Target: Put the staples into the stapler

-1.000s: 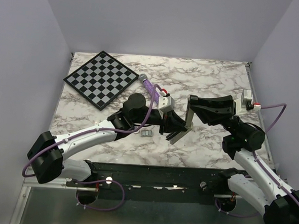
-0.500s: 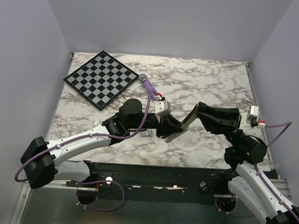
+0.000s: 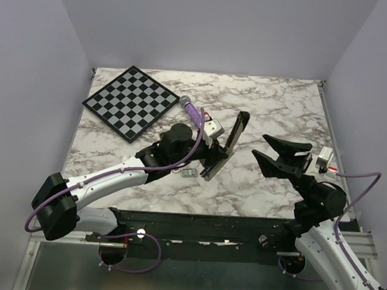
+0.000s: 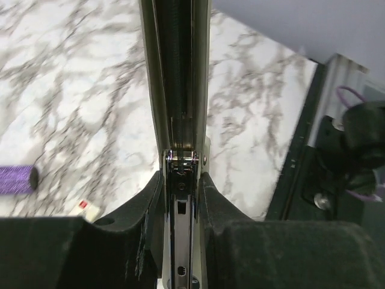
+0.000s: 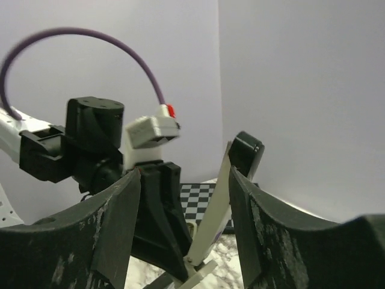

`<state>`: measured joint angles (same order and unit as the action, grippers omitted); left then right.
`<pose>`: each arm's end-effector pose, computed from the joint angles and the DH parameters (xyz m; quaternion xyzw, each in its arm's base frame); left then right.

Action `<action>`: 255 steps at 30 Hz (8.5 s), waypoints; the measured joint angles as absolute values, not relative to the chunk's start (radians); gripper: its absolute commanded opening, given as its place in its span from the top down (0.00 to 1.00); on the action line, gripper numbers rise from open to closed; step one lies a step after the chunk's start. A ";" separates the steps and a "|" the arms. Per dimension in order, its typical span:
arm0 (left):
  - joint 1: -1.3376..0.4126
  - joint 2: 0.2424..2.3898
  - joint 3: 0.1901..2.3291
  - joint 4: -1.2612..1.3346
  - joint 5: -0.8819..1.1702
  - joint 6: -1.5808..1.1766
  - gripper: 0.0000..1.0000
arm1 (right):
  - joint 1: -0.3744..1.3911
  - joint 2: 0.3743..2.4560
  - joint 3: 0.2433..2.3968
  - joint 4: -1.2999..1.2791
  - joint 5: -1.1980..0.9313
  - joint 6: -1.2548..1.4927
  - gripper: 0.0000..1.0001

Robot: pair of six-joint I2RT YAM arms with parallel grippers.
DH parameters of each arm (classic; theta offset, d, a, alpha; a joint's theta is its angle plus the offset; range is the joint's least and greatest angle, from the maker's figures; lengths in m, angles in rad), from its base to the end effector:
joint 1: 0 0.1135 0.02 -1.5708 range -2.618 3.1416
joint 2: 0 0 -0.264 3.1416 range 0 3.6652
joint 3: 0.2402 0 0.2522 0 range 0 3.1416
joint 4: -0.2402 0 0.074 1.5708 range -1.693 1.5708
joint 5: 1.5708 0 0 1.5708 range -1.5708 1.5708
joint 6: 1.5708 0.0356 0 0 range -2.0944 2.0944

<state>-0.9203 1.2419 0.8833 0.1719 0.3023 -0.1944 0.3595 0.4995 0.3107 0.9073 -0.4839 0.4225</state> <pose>0.1680 -0.2382 0.3135 0.3601 0.6775 -0.4321 0.4740 0.1061 0.0576 0.3224 -0.2054 0.4080 0.4285 0.7796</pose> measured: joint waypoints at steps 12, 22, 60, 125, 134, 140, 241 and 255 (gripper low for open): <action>-0.907 1.383 1.044 -0.023 0.056 -0.262 1.00 | 0.361 0.383 0.381 0.558 -0.365 0.307 0.10; -0.925 1.472 1.124 -0.096 -0.023 -0.297 1.00 | 0.361 0.474 0.496 0.296 -0.316 0.231 0.10; -0.963 1.468 1.135 -0.118 -0.044 -0.279 1.00 | 0.423 1.019 0.686 0.395 -0.326 0.444 0.97; -1.039 2.044 1.642 -0.349 -0.341 -0.499 1.00 | 0.391 0.361 0.245 0.021 0.374 0.757 0.10; -1.027 2.123 1.694 -0.404 -0.375 -0.499 1.00 | 0.390 0.331 0.241 -0.031 0.381 0.729 0.10; -1.013 2.176 1.708 -0.413 -0.377 -0.502 1.00 | 0.390 0.336 0.241 -0.043 0.380 0.722 0.10; -0.558 0.951 0.801 0.283 -0.777 -0.052 0.01 | 0.638 1.449 1.070 -0.641 0.196 0.343 0.06; -0.558 0.889 0.738 0.370 -0.821 -0.020 0.01 | 0.814 1.715 1.355 -0.621 0.022 0.332 0.33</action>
